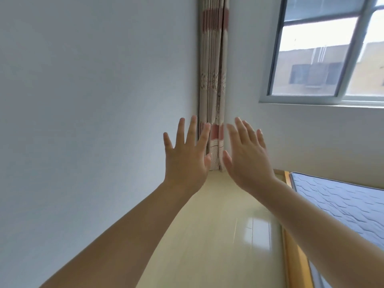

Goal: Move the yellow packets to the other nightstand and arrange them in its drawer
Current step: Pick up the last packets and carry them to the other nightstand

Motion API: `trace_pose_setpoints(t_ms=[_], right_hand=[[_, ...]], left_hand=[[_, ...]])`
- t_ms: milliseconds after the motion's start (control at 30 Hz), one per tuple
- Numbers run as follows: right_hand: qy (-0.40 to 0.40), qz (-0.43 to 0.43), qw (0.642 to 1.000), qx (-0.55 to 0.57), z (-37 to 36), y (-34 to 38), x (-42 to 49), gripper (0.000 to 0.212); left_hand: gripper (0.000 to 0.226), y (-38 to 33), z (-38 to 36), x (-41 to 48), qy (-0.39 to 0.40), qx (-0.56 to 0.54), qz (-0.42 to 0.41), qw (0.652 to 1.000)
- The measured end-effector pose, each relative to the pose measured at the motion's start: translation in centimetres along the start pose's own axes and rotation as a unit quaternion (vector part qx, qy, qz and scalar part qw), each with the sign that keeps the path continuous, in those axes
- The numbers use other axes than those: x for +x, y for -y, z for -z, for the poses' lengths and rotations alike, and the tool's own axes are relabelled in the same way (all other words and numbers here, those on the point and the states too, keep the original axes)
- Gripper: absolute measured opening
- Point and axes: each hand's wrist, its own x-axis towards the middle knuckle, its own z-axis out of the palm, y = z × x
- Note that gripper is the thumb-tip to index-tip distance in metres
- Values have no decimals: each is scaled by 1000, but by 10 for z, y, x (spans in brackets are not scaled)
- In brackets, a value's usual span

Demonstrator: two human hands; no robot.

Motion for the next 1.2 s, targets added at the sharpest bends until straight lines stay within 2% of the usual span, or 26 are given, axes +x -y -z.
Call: trace_pose_setpoints(t_ms=[233, 433, 667, 1067, 1200], right_hand=[[-36, -66, 994, -75, -98, -7, 131, 60], [-55, -108, 983, -134, -181, -58, 213, 58], [-65, -134, 974, -171, -297, -169, 285, 57], [-21, -188, 961, -202, -459, -417, 440, 58], [-13, -191, 956, -224, -512, -488, 485, 59]], left_hand=[[68, 71, -111, 142, -47, -47, -74, 995], [68, 73, -225, 247, -45, -105, -123, 986], [76, 24, -375, 356, -14, -170, -145, 975], [72, -96, -584, 596, 74, -159, -224, 959], [71, -131, -653, 665, 69, -170, -252, 950]])
